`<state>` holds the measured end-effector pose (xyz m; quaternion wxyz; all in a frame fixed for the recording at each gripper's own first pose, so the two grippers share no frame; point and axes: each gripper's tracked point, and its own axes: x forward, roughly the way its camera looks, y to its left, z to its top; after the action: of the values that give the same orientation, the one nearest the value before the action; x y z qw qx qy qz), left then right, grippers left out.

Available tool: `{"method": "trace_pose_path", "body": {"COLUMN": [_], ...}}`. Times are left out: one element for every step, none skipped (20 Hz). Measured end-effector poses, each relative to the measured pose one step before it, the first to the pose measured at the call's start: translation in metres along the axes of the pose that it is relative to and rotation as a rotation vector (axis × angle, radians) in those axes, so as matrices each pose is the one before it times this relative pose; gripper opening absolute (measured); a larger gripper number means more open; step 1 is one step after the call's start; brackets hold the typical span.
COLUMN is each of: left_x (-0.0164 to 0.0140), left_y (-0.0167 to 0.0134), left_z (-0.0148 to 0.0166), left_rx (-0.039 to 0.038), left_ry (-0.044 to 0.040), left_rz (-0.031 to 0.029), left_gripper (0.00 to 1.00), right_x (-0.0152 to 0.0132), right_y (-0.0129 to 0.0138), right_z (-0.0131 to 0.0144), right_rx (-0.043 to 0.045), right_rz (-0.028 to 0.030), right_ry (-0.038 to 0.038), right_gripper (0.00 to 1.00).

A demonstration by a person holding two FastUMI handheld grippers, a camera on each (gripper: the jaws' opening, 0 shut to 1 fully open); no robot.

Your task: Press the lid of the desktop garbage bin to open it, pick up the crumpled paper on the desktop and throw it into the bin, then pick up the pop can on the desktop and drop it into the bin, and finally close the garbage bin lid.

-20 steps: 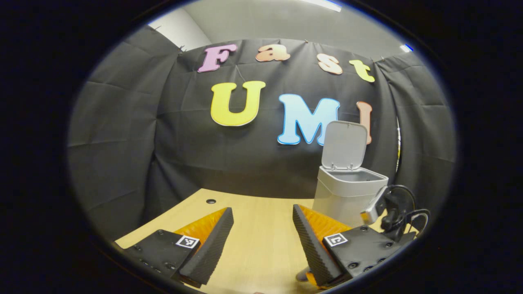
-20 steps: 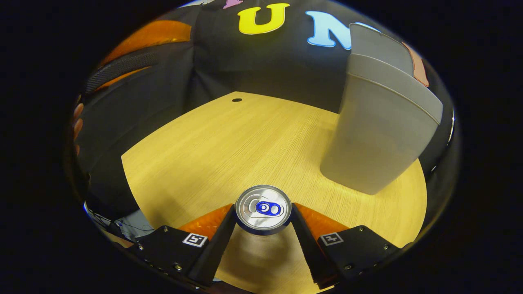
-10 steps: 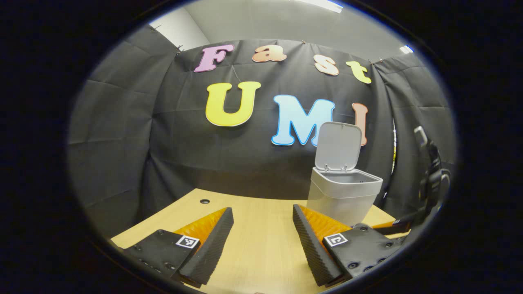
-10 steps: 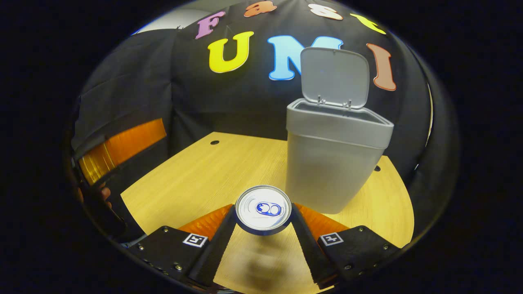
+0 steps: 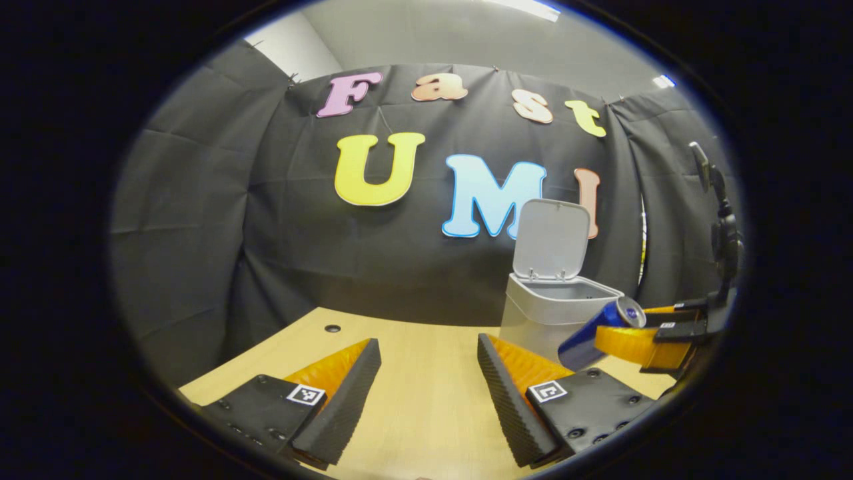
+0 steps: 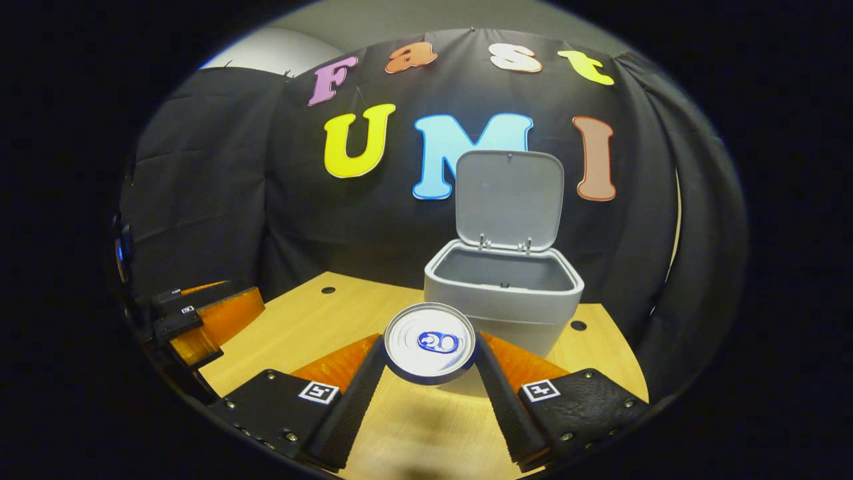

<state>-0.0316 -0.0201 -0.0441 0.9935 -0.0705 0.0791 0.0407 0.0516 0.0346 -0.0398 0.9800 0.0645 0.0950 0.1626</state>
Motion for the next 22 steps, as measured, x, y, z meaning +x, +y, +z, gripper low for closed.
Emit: {"method": "trace_pose_path", "body": {"left_x": [0.00039, 0.00029, 0.00015, 0.00019, 0.00066, 0.00124, 0.00106, 0.0003, 0.00092, -0.00092, 0.00046, -0.00194, -0.00023, -0.00123, -0.00058, -0.00126, -0.00037, -0.00092, -0.00056, -0.00089, 0.00106, -0.00062], "left_y": [-0.00009, 0.00106, 0.00022, -0.00023, 0.00039, 0.00084, -0.00021, -0.00014, -0.00099, -0.00029, -0.00025, 0.00069, 0.0008, 0.0016, 0.00138, 0.00208, 0.00228, 0.00154, 0.00045, 0.00093, -0.0002, 0.00036], "left_z": [-0.00049, -0.00034, 0.00006, -0.00014, 0.00008, 0.00105, -0.00011, -0.00038, 0.0004, 0.00084, -0.00061, -0.00002, -0.0001, 0.00065, 0.00085, -0.00031, 0.00017, -0.00068, -0.00069, 0.00009, -0.00034, 0.00026], "left_rx": [0.00028, 0.00022, 0.00028, 0.00128, 0.00246, 0.00369, 0.00385, 0.00181, 0.0004, 0.00059, 0.00125, 0.00055, 0.00137, 0.00166, 0.00167, 0.00225, 0.00156, -0.00053, -0.00181, -0.00084, 0.00027, 0.00097], "left_ry": [0.00077, 0.00117, -0.00062, -0.00017, -0.00083, -0.00119, -0.00053, 0.00027, 0.00048, 0.00021, -0.00048, -0.00133, -0.00002, -0.00076, -0.00194, -0.00059, -0.00011, 0.00082, 0.00225, 0.00115, -0.00022, -0.00073], "left_rz": [0.00087, 0.00099, 0.0007, -0.00018, 0.00158, 0.00084, 0.0001, -0.0005, -0.00206, -0.00114, -0.00028, -0.0009, 0.00067, 0.00266, 0.00348, 0.00415, 0.00494, 0.003, 0.00157, 0.00176, 0.00129, 0.00126], "left_gripper": [0.95, 0.95, 0.95, 0.95, 0.95, 0.95, 0.95, 0.95, 0.95, 0.95, 0.95, 0.95, 0.95, 0.95, 0.95, 0.95, 0.95, 0.95, 0.95, 0.95, 0.95, 0.96], "right_x": [0.00029, -0.0015, 0.00048, -0.00011, 0.00276, 0.0038, 0.00423, 0.00493, 0.00495, 0.00532, 0.0058, 0.00984, 0.007, 0.0045, 0.00456, 0.00536, 0.00475, 0.00503, 0.00451, 0.00344, 0.00334, 0.00338], "right_y": [-0.00021, -0.0016, -0.0015, -0.00204, -0.00284, -0.0043, -0.00335, -0.00479, -0.00337, -0.00235, -0.00271, -0.00439, -0.00105, -0.00189, -0.00135, 0.00066, 0.00077, -0.00022, -0.00014, 0.00054, -0.00017, 0.00056], "right_z": [0.00863, 0.00831, 0.00994, 0.00943, 0.00913, 0.0086, 0.0086, 0.00671, 0.00729, 0.00304, 0.0013, -0.00201, -0.00332, -0.00493, -0.00396, -0.00464, -0.00283, -0.0015, -0.00215, -0.00513, -0.00216, -0.00173], "right_rx": [-0.00503, -0.0073, -0.00971, -0.01286, -0.01927, -0.02436, -0.02503, -0.02213, -0.01726, -0.0156, -0.01011, -0.00696, -0.00487, -0.00387, 0.00005, 0.00223, 0.00451, 0.00348, 0.00695, 0.00869, 0.00836, 0.00668], "right_rz": [0.00096, -0.00481, -0.00391, -0.01115, -0.01271, -0.0157, -0.01559, -0.01796, -0.00841, -0.01459, -0.00942, -0.00454, -0.00104, -0.00284, -0.00359, 0.00256, 0.00417, 0.00064, 0.00029, 0.00187, -0.00063, 0.00107], "right_ry": [-0.03014, -0.03527, -0.03513, -0.03366, -0.02912, -0.02638, -0.02404, -0.021, -0.02036, -0.00459, -0.00577, -0.00252, 0.00686, 0.01411, 0.013, 0.01341, 0.00709, 0.0051, 0.00738, 0.01455, 0.00935, 0.00707], "right_gripper": [0.85, 0.84, 0.84, 0.84, 0.84, 0.84, 0.84, 0.84, 0.84, 0.84, 0.84, 0.84, 0.84, 0.84, 0.84, 0.84, 0.84, 0.84, 0.84, 0.84, 0.84, 0.84]}}
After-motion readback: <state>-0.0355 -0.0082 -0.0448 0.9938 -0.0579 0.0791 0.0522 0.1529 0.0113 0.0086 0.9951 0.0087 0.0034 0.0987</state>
